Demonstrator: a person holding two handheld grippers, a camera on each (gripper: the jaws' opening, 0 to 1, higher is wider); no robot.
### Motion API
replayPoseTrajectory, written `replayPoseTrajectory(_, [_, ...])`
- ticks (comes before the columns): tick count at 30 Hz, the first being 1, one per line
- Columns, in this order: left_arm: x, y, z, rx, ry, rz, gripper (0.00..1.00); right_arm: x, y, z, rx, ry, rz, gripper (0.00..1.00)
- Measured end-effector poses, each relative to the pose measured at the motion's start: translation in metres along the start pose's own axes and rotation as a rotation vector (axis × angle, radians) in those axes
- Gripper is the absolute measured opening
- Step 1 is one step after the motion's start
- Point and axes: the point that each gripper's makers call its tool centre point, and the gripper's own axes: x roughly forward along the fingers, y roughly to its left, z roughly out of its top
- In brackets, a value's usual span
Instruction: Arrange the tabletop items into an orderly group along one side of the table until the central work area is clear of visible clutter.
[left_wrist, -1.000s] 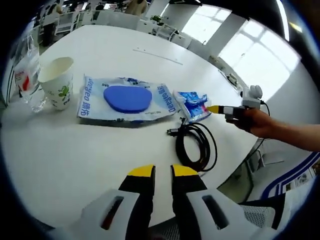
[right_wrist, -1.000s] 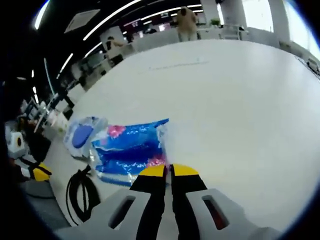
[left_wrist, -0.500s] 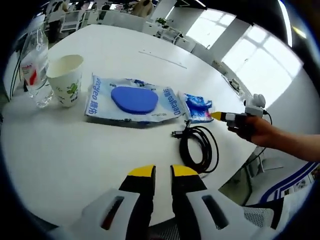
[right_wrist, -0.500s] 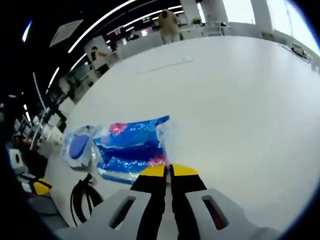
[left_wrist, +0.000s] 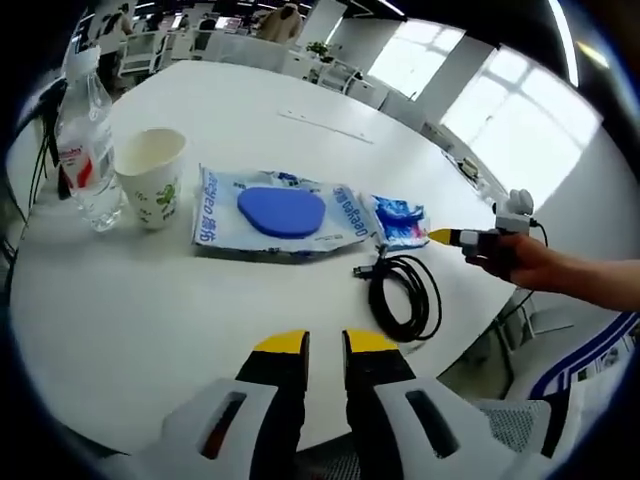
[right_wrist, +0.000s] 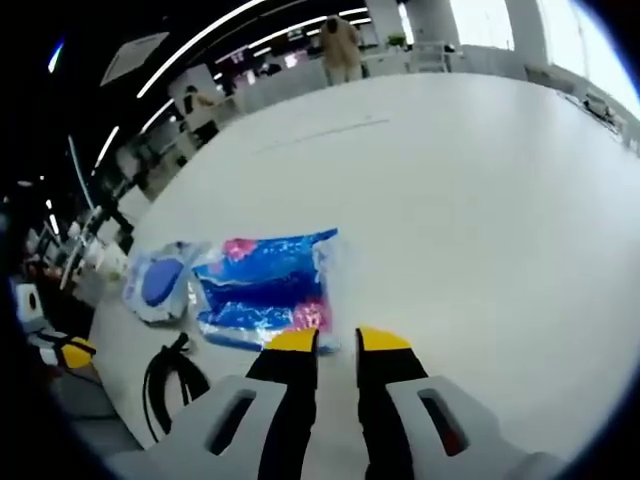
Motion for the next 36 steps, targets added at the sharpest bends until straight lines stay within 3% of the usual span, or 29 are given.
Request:
replayPoseTrajectory(7, [-0.019,0.017,0.01,-0.031,-0.042,0.009,0.1,-0.024,-0.001,0.01,0.089,-0.063,-0.016,0.12])
replayPoseTrajectory(9, [-0.022,0.018,0.011,-0.027,-0.043,0.01,0.1,-0.029,0.008,0.01,0.058,-0.054,0.004,0.13])
replayPoseTrajectory(11, [-0.027,0.021,0.012,-0.019,-0.04,0.007,0.1,-0.036,0.028,0.008,-0.051,-0.038,0.037,0.12])
replayPoseTrajectory(14, [-0.033,0.025,0.016,-0.003,-0.043,0.011,0.1,-0.047,0.049,0.002,-0.144,-0.038,0.053,0.12])
replayPoseTrajectory(18, [-0.039,0.025,0.023,0.013,-0.053,0.004,0.1,-0.055,0.067,-0.014,-0.142,-0.031,0.07,0.13])
replayPoseTrajectory(21, [-0.041,0.021,0.025,0.078,-0.045,-0.012,0.11,-0.06,0.074,-0.02,-0.159,-0.028,0.072,0.13])
replayPoseTrajectory(30, [-0.049,0.029,0.031,0.156,-0.051,-0.004,0.13,-0.081,0.086,-0.009,-0.172,-0.093,0.087,0.18])
replayPoseTrajectory(36, [-0.059,0.034,0.037,0.21,-0.073,0.011,0.16,-0.089,0.098,-0.012,-0.222,-0.101,0.125,0.25])
